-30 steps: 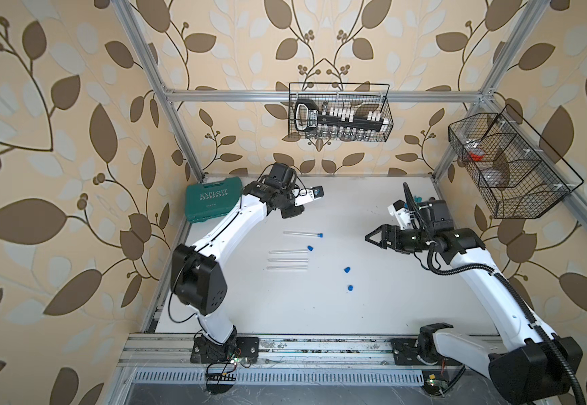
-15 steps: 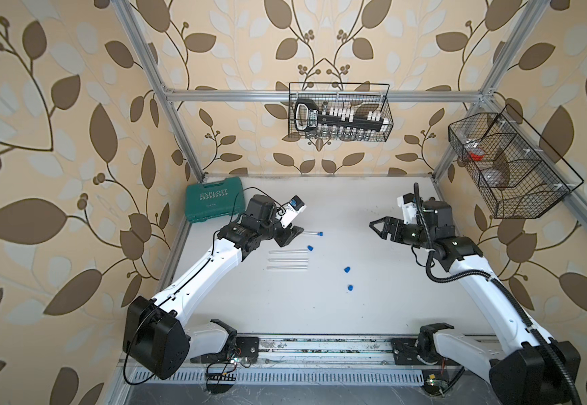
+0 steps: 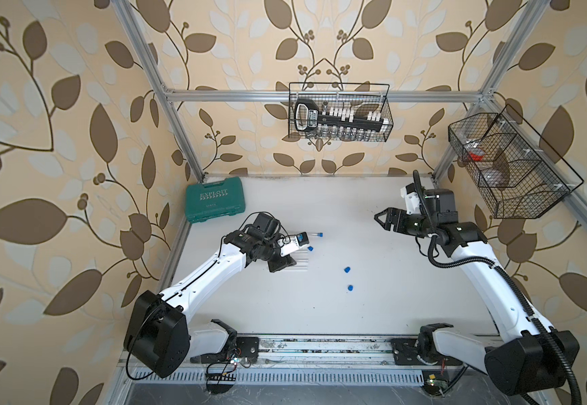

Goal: Insert stoppers into test tubes
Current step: Place the test tube at the center of the board, then pick up the test tube at the center of the board.

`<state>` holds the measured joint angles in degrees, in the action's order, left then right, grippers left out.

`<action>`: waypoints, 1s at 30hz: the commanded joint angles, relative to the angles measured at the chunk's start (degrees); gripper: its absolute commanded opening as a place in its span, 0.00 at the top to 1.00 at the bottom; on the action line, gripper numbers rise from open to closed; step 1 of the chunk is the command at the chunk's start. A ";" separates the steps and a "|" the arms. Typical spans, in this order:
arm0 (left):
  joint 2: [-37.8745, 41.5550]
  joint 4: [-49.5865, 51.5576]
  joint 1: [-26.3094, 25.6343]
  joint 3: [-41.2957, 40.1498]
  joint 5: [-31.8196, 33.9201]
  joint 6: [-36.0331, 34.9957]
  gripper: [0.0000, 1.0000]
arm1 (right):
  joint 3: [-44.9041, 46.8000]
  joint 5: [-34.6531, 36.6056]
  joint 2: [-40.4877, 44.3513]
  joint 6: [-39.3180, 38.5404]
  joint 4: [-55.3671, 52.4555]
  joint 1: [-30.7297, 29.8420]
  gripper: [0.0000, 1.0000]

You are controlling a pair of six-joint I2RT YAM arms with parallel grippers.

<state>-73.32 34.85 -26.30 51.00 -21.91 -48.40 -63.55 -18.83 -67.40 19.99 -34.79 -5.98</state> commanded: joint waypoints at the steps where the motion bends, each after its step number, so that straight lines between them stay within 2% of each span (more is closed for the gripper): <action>1: -1.77 0.80 -0.33 -0.94 1.20 -7.47 0.58 | 1.32 1.68 1.07 -1.18 -2.15 0.13 0.14; 11: -8.82 -0.14 -0.28 1.17 6.28 -15.22 0.62 | 5.43 -1.60 2.86 -0.74 -1.00 0.17 0.16; 19: -14.42 -3.98 -0.33 2.41 8.38 -15.45 0.66 | 5.20 -3.41 3.15 -0.37 -0.98 0.16 0.17; 30: -17.49 -4.18 -0.41 2.26 8.72 -16.39 0.70 | 5.73 -3.85 2.89 -0.08 -0.90 0.17 0.17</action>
<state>-89.93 30.57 -26.30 51.90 -13.69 -63.40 -58.72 -21.67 -65.10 19.90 -35.40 -5.98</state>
